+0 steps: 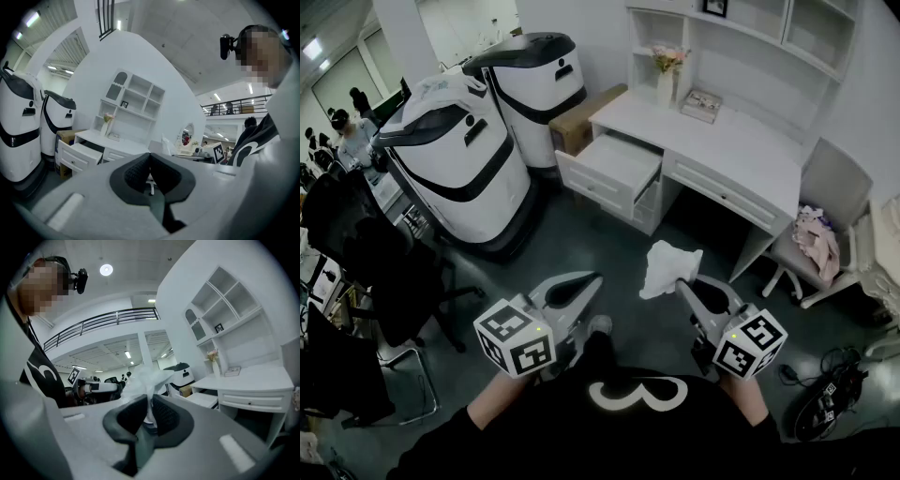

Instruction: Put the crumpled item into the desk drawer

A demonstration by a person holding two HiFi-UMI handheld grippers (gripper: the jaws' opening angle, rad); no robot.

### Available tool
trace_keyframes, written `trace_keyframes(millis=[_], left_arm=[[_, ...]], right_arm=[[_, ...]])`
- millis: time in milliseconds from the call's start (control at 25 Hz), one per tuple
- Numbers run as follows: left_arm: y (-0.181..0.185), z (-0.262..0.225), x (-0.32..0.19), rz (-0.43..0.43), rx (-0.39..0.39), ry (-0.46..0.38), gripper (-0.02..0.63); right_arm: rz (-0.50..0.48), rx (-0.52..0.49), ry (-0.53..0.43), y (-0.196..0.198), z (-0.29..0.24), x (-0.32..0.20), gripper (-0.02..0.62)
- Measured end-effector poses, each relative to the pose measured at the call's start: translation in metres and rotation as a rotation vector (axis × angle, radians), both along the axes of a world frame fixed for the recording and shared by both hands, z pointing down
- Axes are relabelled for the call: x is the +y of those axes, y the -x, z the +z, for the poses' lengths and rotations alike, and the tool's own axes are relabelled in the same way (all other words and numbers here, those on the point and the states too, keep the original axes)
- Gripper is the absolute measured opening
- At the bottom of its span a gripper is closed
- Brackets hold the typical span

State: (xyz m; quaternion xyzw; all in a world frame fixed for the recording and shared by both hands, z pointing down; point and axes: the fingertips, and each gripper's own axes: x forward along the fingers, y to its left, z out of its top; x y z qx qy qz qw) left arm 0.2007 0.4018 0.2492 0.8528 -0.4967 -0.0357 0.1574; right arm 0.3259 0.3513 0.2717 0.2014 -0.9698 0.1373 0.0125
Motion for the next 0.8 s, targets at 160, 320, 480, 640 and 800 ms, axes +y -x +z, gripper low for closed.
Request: trace_keyframes(millis=[160, 320, 480, 640, 800], left_arm=[[0.003, 0.002, -0.003, 0.003, -0.005, -0.005, 0.008], [0.007, 0.006, -0.019, 0.026, -0.006, -0.009, 0.008], [0.013, 0.013, -0.041, 0.049, -0.002, -0.003, 0.008], [0.029, 0.017, -0.070, 0.064, 0.002, 0.007, 0.008], [0.050, 0.018, -0.109, 0.086, 0.007, 0.016, 0.008]], right_arm=[[0.006, 0.005, -0.015, 0.003, 0.000, 0.000, 0.040], [0.006, 0.020, -0.003, 0.010, 0.006, -0.013, 0.040], [0.015, 0.025, 0.008, 0.018, 0.013, -0.032, 0.040], [0.027, 0.031, 0.021, 0.033, 0.016, -0.060, 0.040], [0.042, 0.034, 0.034, 0.055, 0.017, -0.096, 0.040]])
